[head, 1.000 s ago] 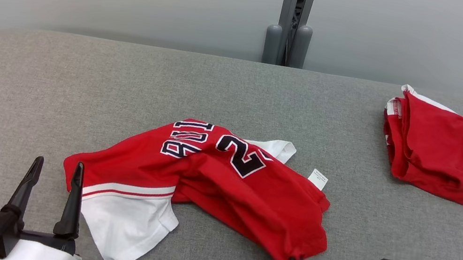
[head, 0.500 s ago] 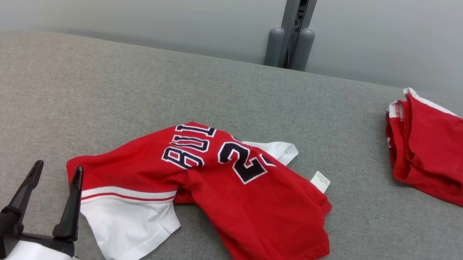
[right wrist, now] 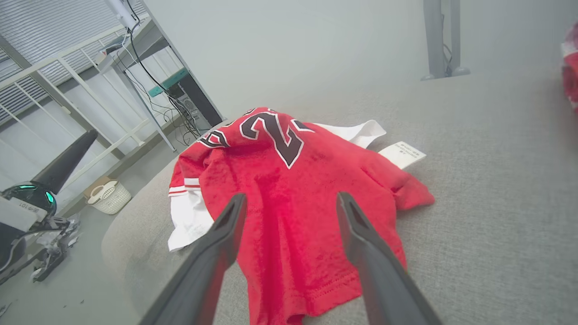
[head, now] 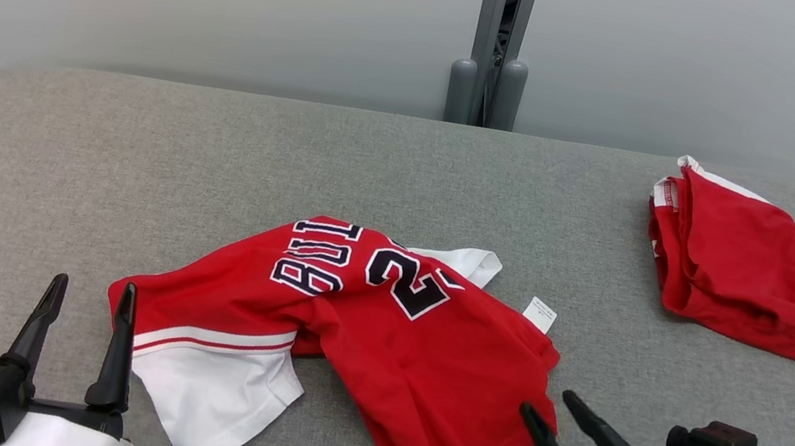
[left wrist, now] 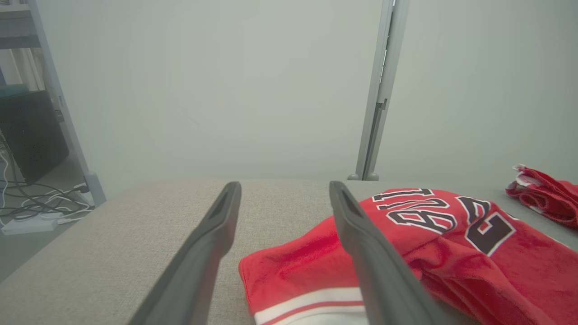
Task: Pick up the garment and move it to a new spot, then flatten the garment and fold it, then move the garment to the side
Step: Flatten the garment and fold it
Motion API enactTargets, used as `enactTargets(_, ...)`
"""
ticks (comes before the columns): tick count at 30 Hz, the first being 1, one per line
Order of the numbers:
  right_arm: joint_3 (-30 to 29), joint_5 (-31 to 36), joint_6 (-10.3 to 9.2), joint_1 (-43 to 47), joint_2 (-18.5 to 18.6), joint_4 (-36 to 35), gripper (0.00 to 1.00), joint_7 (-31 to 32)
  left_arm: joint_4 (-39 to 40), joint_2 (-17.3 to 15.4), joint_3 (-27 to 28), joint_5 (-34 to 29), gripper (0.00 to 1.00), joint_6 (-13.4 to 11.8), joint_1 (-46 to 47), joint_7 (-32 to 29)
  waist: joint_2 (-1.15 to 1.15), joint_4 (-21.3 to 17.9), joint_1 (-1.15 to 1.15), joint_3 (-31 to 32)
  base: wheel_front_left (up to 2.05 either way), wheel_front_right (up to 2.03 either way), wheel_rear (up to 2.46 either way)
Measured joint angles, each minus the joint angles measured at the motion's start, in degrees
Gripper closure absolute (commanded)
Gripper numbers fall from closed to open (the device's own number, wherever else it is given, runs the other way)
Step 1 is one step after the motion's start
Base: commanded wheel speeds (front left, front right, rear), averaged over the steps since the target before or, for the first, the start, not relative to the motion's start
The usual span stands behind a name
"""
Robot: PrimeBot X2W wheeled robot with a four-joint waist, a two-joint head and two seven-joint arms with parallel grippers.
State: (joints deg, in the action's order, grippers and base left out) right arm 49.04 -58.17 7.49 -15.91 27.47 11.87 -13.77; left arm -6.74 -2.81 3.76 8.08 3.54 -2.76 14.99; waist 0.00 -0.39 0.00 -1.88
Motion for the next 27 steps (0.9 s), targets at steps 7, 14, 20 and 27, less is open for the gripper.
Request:
enactTargets(7, -9.47, 9.83, 0.00, 1.41, -4.68, 6.47, 0.00, -1.13, 0.41, 0.00, -0.11, -0.14, 0.00, 0.00, -0.14, 0.00, 0.00, 0.28, 0.00, 0.20, 0.00, 0.00, 0.00)
enactTargets(14, -20.23, 20.30, 0.00, 1.65, -11.56, 14.18, 0.00, -1.23, 0.67, -0.01, -0.20, -0.42, 0.00, 0.10, -0.23, 0.00, 0.00, 1.01, 0.00, -0.04, 0.00, 0.00, 0.00)
enactTargets(20, -22.07, 23.90, 0.00, -3.65, -15.78, 22.99, 0.00, -0.38, 0.66, -0.02, -0.52, -0.43, 0.00, 0.16, -0.18, 0.00, 0.00, 1.92, 0.00, -0.20, 0.00, 0.00, 0.00)
enactTargets(27, -22.43, 24.39, 0.00, -10.45, -18.67, 34.61, 0.00, 1.04, 0.58, -0.01, -1.11, -0.33, 0.00, 0.15, 0.05, 0.00, 0.00, 3.13, 0.00, -0.56, 0.00, 0.00, 0.00)
